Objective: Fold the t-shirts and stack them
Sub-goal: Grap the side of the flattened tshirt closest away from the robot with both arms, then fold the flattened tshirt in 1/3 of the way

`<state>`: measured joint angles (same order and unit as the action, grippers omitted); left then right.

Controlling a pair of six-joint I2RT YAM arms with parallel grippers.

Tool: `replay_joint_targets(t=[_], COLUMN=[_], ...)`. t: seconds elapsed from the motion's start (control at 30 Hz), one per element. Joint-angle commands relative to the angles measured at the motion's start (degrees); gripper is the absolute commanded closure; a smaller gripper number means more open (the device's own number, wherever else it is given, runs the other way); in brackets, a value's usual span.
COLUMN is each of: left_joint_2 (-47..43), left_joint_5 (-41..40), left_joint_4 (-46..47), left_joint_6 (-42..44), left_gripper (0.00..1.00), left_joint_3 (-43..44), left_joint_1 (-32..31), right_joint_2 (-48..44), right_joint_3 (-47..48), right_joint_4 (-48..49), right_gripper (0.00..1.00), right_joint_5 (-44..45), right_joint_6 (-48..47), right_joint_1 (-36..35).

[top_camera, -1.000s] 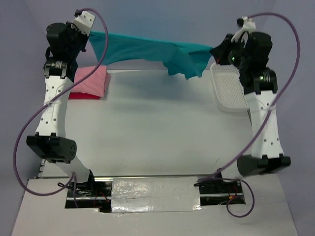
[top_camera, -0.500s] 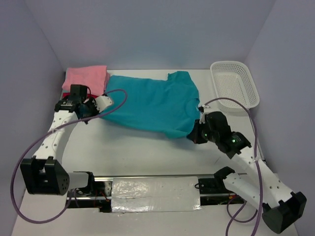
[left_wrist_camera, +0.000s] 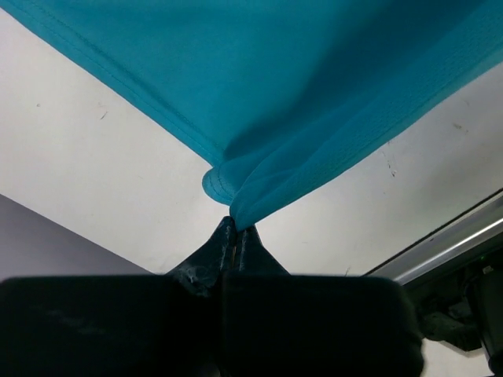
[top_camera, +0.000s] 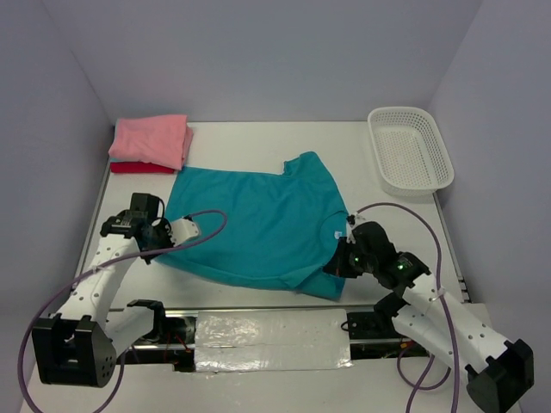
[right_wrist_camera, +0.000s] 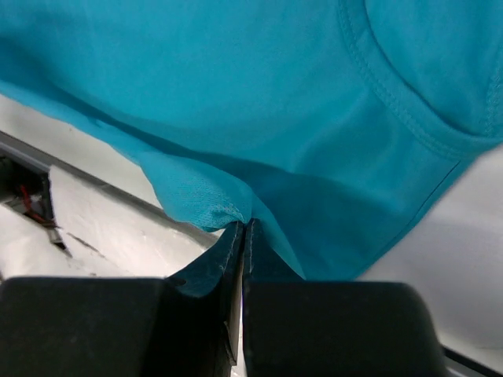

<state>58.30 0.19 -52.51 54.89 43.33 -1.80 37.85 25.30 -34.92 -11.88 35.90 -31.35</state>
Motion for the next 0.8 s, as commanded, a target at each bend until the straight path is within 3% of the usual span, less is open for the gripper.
replay_joint_targets(t=[0.0, 0.13, 0.43, 0.77], left_joint_2=[-0.4, 5.1, 16.8, 23.3], left_joint_5=[0.1, -4.7, -8.6, -9.7], left_joint_4=[3.1, 10.0, 18.1, 22.8], left_joint_6=[-3.2, -8.5, -14.5, -14.1], left_gripper=[1.0, 1.0, 1.0, 1.0], left_joint_3=[0.6, 2.2, 6.3, 8.6], left_joint_1=[-0.2, -0.2, -0.2, -0.6], right_joint_2=[4.8, 14.2, 24.0, 32.3], right_joint_3=[4.7, 8.9, 13.3, 17.9], right_joint_4=[5.9, 6.3, 12.0, 15.5], right_gripper=[1.0, 1.0, 1.0, 1.0], right_joint_5=[3.1, 8.0, 10.8, 5.8], right_joint_6=[-3.1, -7.7, -15.1, -23.2], right_joint_1=[-0.4, 0.3, 4.4, 7.2])
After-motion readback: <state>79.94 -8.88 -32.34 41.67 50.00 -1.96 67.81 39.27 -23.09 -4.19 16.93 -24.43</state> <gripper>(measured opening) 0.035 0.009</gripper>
